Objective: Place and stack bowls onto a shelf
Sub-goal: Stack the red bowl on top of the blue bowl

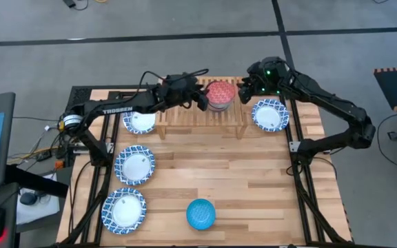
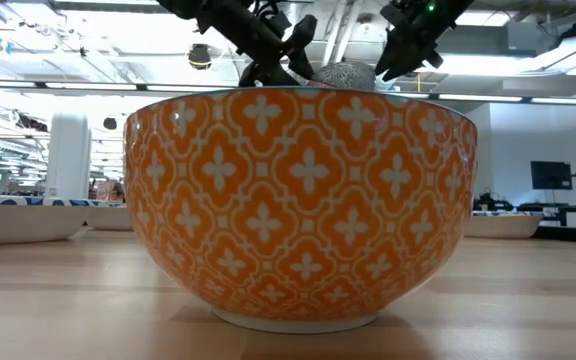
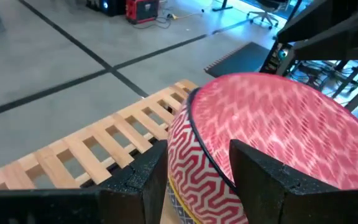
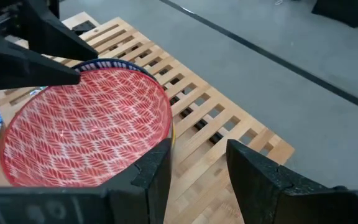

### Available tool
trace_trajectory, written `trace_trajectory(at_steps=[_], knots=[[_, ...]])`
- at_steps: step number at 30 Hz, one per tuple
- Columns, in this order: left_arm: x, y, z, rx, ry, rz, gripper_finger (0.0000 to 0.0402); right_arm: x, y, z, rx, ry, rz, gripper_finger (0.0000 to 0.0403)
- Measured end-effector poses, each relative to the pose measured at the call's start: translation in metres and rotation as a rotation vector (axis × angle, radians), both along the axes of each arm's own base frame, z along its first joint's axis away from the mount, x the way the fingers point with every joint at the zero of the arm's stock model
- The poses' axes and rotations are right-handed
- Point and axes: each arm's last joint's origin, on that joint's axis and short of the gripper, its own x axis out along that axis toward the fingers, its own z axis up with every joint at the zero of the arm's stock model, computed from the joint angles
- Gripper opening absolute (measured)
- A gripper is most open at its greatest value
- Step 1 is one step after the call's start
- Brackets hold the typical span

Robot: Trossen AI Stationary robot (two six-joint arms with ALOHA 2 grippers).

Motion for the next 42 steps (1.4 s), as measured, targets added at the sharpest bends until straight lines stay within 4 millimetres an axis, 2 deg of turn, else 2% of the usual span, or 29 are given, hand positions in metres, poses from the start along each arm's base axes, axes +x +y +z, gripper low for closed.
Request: trace_trajectory(at_steps=[9, 17, 22, 29, 37, 42], knots=[[-0.003, 0.003, -0.015, -0.067, 0.073, 0.031, 0.0155, 0.002, 0.000, -0.001, 0.009, -0.005, 0.021, 0.0180], [-0.001, 0.003, -0.008, -0.053, 0.004, 0.019, 0.0155, 0.002, 0.000, -0.001, 0.017, -0.007, 0.031, 0.0180], [0.002, 0.003, 0.002, -0.034, -0.077, -0.027, 0.0155, 0.003, 0.001, -0.001, 0.038, -0.021, 0.062, 0.0180], [0.005, 0.000, 0.031, 0.051, -0.113, -0.061, 0.0155, 0.003, 0.002, 0.000, 0.053, -0.039, 0.061, 0.0179], [0.001, -0.003, 0.058, 0.099, -0.022, -0.051, 0.0155, 0.008, 0.015, 0.001, 0.105, -0.076, 0.141, 0.0179], [-0.003, 0.000, 0.053, 0.092, 0.080, -0.009, 0.0155, 0.018, 0.023, -0.017, 0.060, -0.035, 0.147, 0.0179]])
